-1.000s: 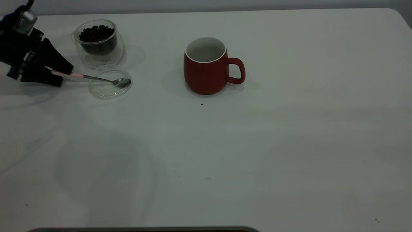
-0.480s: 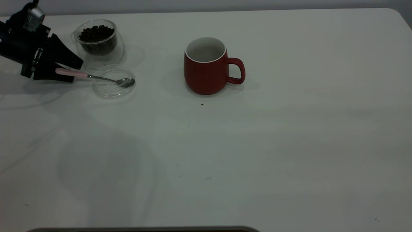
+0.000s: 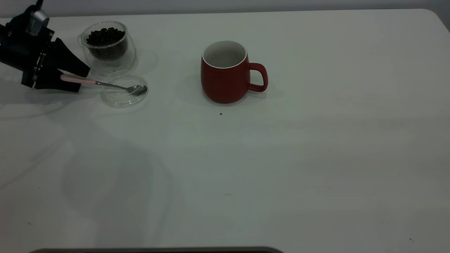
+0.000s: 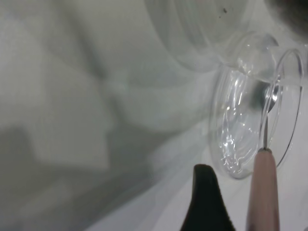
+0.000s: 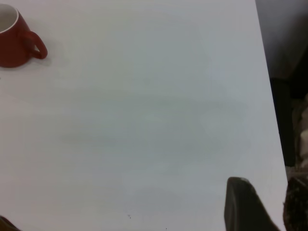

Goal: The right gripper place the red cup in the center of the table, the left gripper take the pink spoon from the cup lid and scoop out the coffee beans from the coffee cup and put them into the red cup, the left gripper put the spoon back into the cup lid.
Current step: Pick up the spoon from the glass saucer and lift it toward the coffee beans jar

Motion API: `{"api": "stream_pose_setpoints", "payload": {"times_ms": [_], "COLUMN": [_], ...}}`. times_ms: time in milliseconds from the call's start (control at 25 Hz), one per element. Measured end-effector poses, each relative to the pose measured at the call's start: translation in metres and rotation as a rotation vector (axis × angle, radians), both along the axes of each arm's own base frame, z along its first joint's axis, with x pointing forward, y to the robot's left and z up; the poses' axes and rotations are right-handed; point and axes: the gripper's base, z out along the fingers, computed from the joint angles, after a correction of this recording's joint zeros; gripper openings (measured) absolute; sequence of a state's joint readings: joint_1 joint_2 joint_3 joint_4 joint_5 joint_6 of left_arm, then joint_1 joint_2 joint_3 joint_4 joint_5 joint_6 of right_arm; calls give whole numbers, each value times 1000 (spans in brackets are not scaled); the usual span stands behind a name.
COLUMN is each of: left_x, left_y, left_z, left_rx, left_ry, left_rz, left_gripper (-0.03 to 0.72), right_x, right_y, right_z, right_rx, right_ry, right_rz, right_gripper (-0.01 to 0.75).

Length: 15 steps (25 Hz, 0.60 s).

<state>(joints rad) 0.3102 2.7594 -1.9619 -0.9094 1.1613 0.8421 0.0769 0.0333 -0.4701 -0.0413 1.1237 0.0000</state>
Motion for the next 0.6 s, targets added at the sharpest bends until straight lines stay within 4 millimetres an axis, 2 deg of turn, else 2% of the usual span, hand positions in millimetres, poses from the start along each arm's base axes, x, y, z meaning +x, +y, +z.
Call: {"api": "stream_pose_setpoints", "payload": {"times_ms": [240, 600], "left_x": [1, 1], "left_y": [-10, -15], "left_z": [-2, -2], "left_rx": [-1, 0], "left_ry": [11, 8], "left_rz": [-20, -34], "left_gripper": [564, 435], "right_x": [0, 0], "right_y": [0, 0], "right_z": [0, 0], "right_rx": [0, 0], "right_ry": [0, 0], "right_rz": [0, 0], "right_gripper": [239, 239]}}
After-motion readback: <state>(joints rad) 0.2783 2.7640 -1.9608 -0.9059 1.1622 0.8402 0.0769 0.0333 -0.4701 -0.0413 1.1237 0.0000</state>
